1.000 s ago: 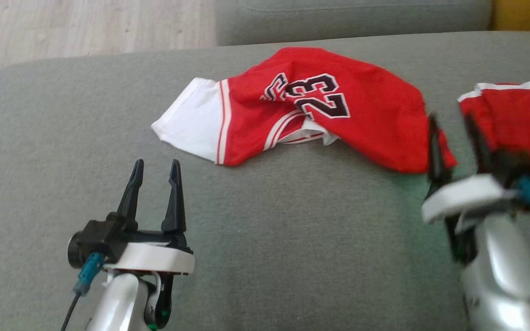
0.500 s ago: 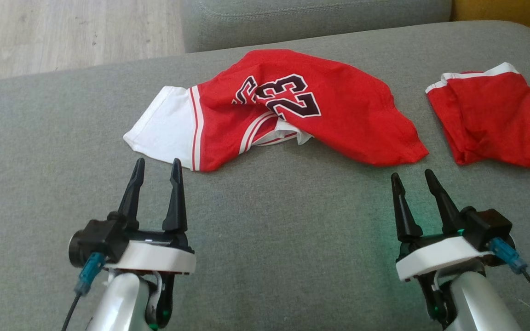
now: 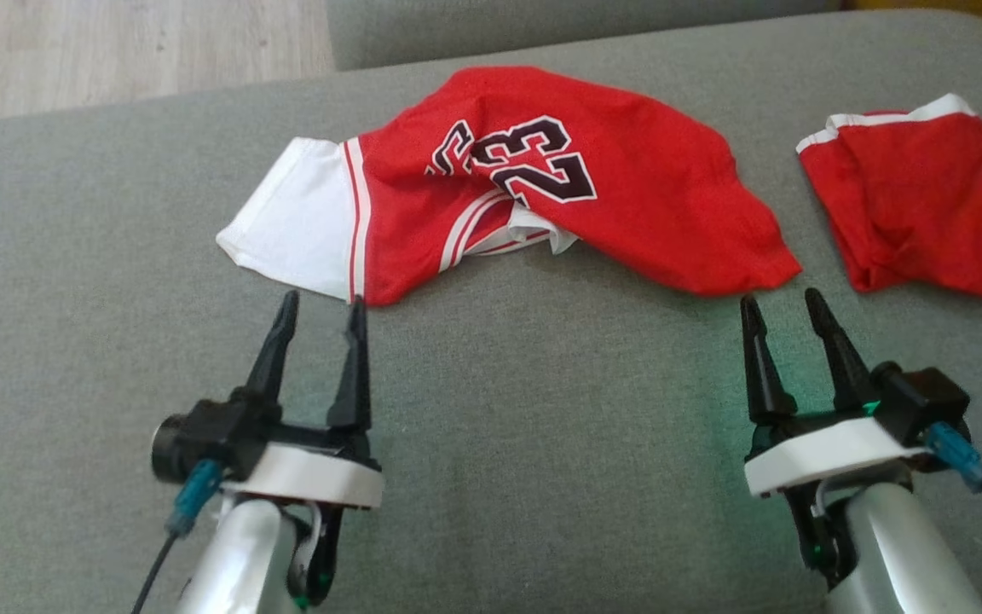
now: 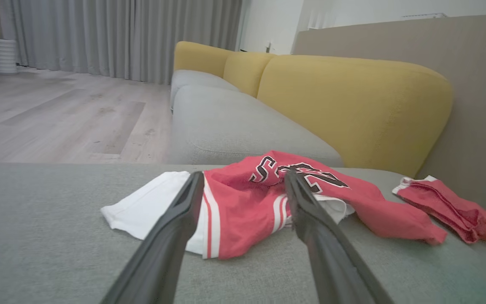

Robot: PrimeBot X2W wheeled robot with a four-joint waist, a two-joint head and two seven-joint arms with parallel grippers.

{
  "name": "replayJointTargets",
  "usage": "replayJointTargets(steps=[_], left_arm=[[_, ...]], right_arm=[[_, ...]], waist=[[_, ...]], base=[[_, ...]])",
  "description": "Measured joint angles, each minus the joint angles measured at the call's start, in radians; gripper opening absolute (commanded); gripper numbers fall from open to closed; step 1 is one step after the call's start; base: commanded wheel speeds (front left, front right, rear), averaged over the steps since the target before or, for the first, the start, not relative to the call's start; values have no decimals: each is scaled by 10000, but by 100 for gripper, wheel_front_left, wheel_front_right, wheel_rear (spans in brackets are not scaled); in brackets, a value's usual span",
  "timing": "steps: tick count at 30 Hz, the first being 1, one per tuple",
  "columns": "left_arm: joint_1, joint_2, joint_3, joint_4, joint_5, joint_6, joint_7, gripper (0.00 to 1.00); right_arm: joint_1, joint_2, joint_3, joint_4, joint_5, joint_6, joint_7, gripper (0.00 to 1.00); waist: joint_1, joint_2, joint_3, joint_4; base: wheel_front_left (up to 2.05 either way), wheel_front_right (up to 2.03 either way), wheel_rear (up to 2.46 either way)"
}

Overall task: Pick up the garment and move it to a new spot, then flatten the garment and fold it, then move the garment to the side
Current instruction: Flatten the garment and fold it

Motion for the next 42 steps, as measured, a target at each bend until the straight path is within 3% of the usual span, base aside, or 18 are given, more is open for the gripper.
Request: replayJointTargets(steps=[4, 16, 24, 28, 30, 31, 32, 34, 42], left_arm=[[-732, 0, -585, 514, 368, -81, 96, 100], [-4065, -23, -2625, 2989, 485, -247, 1835, 100], [-5304, -44, -2861, 4623, 516, 604, 1847, 100], [-5672, -44, -2932, 5189, 594, 608, 1801, 100], [-5817, -44, -3009, 5440, 581, 359, 1808, 100], [-5859, -44, -3097, 5540, 539, 199, 1835, 21], [-5889, -44, -3179, 5639, 445, 15, 1937, 0], [-5893, -44, -3344, 5743, 198, -268, 2034, 0], [-5570, -38, -3837, 5846, 52, -437, 1342, 0]], right_arm=[[-205, 0, -52, -142, -52, 0, 2, 100], [-1023, 2, 86, -297, 42, 0, -2, 100], [-1339, 2, 307, -249, 318, 0, -75, 100], [-1381, 4, 351, -245, 405, 0, -77, 100], [-1380, 2, 326, -249, 422, 0, -77, 100], [-1380, 2, 318, -257, 422, 0, -77, 100], [-1380, 2, 303, -257, 422, 0, -77, 100], [-1377, 4, 240, -261, 418, 0, -77, 100], [-1370, 6, 130, -190, 182, 0, -104, 100]], waist=[[0, 0, 341, -87], [2, 0, 1590, -905], [1, 0, 2195, -1654], [1, 0, 2326, -1847], [1, 0, 2370, -1918], [1, 0, 2370, -1928], [1, 0, 2354, -1924], [0, 0, 2288, -1888], [0, 0, 1775, -1415]], base=[[0, 0, 0], [0, 0, 0], [0, 0, 0], [0, 0, 0], [0, 0, 0], [0, 0, 0], [0, 0, 0], [0, 0, 0], [0, 0, 0]])
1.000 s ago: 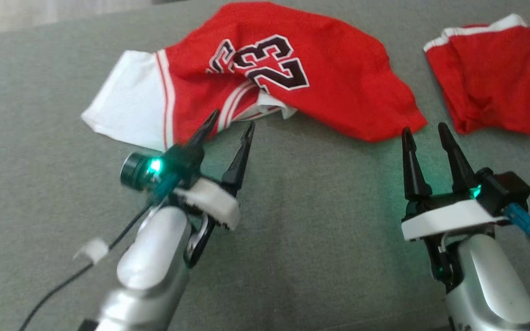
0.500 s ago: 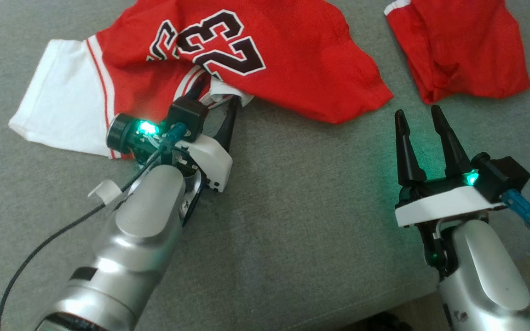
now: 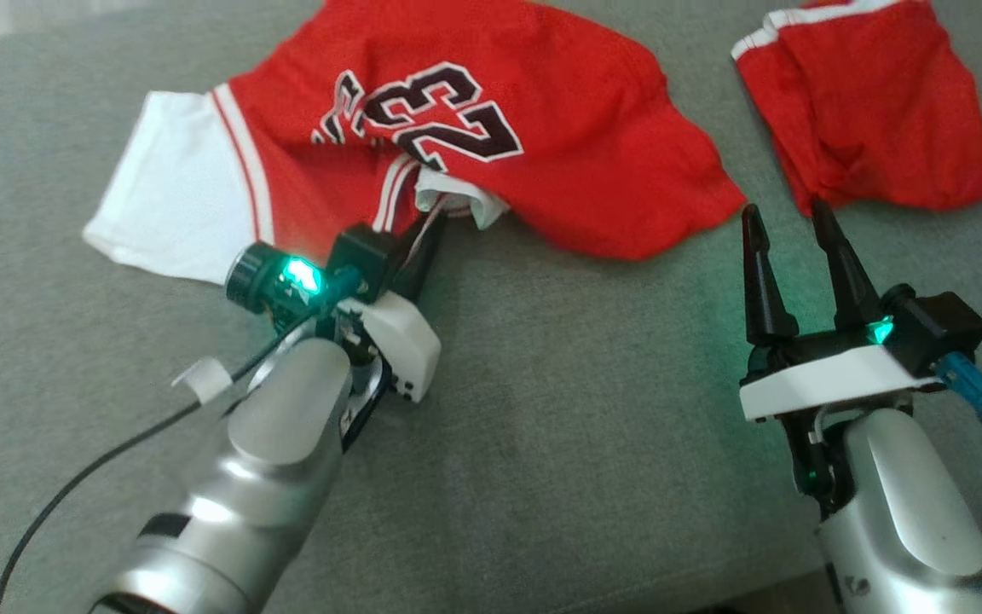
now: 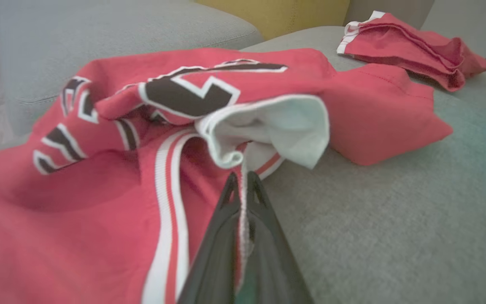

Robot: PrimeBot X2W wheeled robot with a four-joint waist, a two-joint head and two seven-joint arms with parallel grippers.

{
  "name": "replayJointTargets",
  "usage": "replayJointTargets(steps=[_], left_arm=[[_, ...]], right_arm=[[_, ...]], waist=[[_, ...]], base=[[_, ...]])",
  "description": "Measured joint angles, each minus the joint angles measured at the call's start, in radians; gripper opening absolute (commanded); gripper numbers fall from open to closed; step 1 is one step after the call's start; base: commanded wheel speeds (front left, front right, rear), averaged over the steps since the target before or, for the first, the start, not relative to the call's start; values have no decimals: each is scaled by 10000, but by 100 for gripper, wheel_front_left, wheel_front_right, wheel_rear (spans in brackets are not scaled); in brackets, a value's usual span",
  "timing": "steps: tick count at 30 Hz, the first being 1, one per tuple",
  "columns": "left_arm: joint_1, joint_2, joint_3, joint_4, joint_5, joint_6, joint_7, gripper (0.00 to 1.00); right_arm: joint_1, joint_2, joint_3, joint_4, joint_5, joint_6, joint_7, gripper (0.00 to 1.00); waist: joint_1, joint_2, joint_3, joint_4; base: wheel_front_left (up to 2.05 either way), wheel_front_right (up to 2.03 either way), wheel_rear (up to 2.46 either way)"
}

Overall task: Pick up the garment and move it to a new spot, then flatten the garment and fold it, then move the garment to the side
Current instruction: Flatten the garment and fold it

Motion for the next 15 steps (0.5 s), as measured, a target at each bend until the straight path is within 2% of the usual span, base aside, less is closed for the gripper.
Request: replayJointTargets(steps=[7, 15], left_arm=[[662, 560, -433, -593, -65, -171, -280, 0], [1454, 1877, -947, -2362, -290, -184, 232, 0]], right_arm=[[43, -2, 8, 318, -75, 0, 0, 100], [302, -4, 117, 734, -100, 0, 0, 100]], waist=[[-2, 0, -756, 584], [-2, 0, -1548, 1319]], base=[[0, 0, 0], [0, 0, 0]])
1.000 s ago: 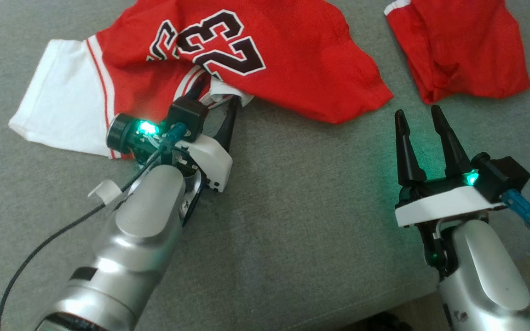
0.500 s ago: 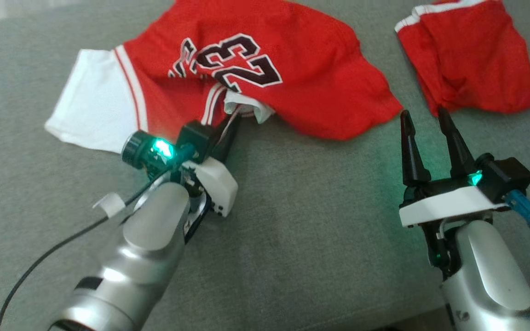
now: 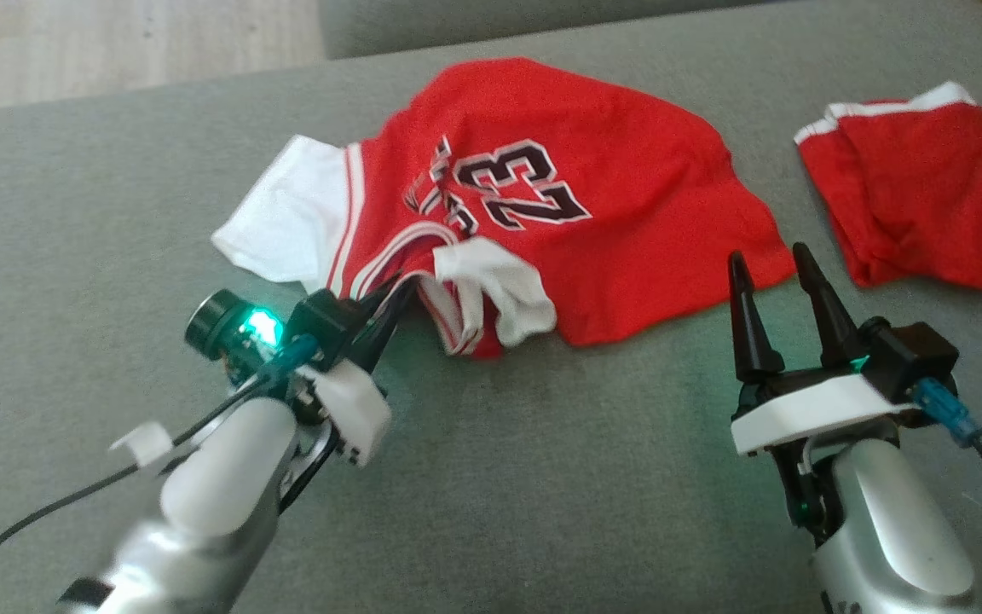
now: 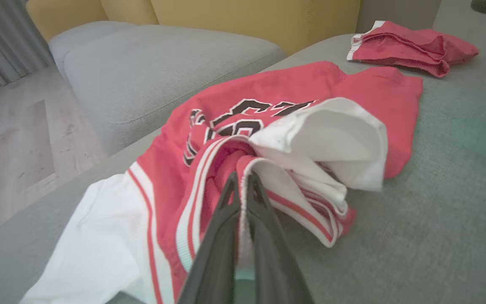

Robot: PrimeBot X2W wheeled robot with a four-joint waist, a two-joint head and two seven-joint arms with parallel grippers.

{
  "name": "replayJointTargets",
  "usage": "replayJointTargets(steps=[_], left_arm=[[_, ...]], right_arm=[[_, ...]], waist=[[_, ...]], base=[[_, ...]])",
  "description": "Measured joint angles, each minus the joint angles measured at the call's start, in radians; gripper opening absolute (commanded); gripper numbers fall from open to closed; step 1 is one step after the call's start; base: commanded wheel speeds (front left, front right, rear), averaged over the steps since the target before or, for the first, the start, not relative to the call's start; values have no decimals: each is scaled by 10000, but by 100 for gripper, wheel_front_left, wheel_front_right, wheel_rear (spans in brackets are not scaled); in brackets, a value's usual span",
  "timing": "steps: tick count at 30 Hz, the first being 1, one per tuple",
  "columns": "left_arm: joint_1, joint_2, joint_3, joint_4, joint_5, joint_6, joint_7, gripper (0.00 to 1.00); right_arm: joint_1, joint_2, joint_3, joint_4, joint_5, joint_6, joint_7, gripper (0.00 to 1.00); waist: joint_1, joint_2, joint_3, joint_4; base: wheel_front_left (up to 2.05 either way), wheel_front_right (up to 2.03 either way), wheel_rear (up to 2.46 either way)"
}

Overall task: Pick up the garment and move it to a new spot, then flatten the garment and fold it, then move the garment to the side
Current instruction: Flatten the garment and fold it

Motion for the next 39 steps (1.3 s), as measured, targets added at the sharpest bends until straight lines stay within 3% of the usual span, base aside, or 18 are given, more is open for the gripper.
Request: replayJointTargets(steps=[13, 18, 23, 24, 25, 26, 33, 39], left_arm=[[1040, 2907, -249, -2556, -859, -75, 1605, 0], [938, 3317, -52, -2558, -926, -67, 1822, 0], [-58, 3292, 56, -1732, -596, 58, 1716, 0], [-378, 3273, 86, -1498, -464, 157, 1615, 15], [-695, 3223, 178, -1252, -389, 307, 1453, 61], [-1277, 3064, 397, -767, -221, 746, 1068, 100], [-1968, 2086, 1068, 203, -314, 1795, -673, 100], [-1244, 1476, 1611, -23, -999, 2157, -1419, 100]], right_arm=[[152, 2, 211, 282, 35, 0, 2, 100], [150, 2, 215, 286, 33, 0, 17, 100], [117, 0, 374, 253, 31, 0, 104, 100], [102, 2, 405, 244, 31, 0, 142, 100], [86, 2, 420, 230, 31, 0, 146, 100], [24, 0, 428, 205, 29, 0, 150, 100], [-80, -2, 282, 150, 23, 0, 150, 100], [-18, -2, -90, 109, -69, 0, 148, 100]], waist=[[0, 0, -742, 1065], [0, 0, -758, 1182], [2, 0, -562, 1077], [2, 0, -510, 1023], [2, 0, -456, 964], [3, 0, -357, 835], [4, 0, -172, 619], [3, 0, -344, 894]], base=[[0, 0, 0], [0, 0, 0], [0, 0, 0], [0, 0, 0], [0, 0, 0], [0, 0, 0], [0, 0, 0], [0, 0, 0]])
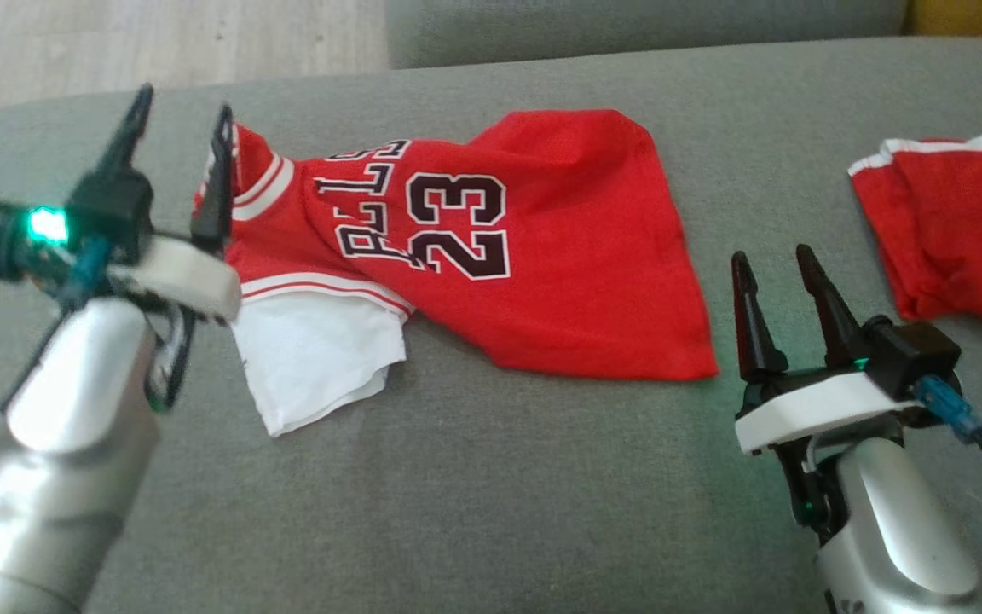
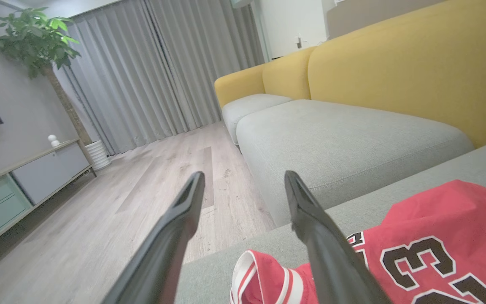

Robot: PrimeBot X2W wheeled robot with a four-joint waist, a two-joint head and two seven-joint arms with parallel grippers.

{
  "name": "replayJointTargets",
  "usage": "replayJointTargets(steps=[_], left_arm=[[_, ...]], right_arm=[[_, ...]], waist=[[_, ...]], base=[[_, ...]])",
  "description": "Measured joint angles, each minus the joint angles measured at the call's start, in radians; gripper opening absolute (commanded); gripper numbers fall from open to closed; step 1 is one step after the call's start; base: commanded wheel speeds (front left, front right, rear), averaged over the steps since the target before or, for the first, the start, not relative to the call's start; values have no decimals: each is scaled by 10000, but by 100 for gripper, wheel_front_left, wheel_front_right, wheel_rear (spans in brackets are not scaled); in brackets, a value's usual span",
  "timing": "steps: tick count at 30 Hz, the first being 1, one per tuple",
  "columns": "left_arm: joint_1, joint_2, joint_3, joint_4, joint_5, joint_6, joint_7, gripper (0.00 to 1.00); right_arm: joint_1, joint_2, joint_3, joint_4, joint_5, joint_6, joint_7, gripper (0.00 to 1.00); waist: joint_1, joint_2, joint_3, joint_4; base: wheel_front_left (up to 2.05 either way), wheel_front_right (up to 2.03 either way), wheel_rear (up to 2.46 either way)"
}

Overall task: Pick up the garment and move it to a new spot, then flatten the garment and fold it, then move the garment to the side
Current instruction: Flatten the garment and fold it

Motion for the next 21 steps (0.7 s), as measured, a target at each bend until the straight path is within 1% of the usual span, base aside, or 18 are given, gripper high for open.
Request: replayJointTargets(steps=[4, 8, 10, 12, 16, 21], left_arm=[[1137, -251, 355, -698, -416, 174, -127, 100], [2414, -485, 765, -1841, -541, 514, -153, 100], [3060, -681, 1078, -2522, -571, 782, -153, 100], [3669, -874, 1377, -3074, -573, 926, -153, 100], [4718, -1273, 1779, -3735, -573, 957, -153, 100], [5504, -1770, 2094, -3963, -470, 943, -153, 100]], right_arm=[[260, 2, -151, -58, -81, 0, 0, 100], [541, 4, -173, -71, -79, 0, 0, 100], [623, 4, -182, -79, -77, 0, 0, 100], [665, 4, -182, -119, -77, 0, 0, 100], [855, 4, -136, -174, -48, 0, 0, 100], [1070, 6, -109, -174, 79, 0, 0, 100]], waist=[[-1, 0, -186, 282], [-2, 0, -419, 507], [-2, 0, -514, 593], [-2, 0, -591, 648], [-2, 0, -716, 662], [-2, 0, -798, 553]], base=[[0, 0, 0], [0, 0, 0], [0, 0, 0], [0, 0, 0], [0, 0, 0], [0, 0, 0]])
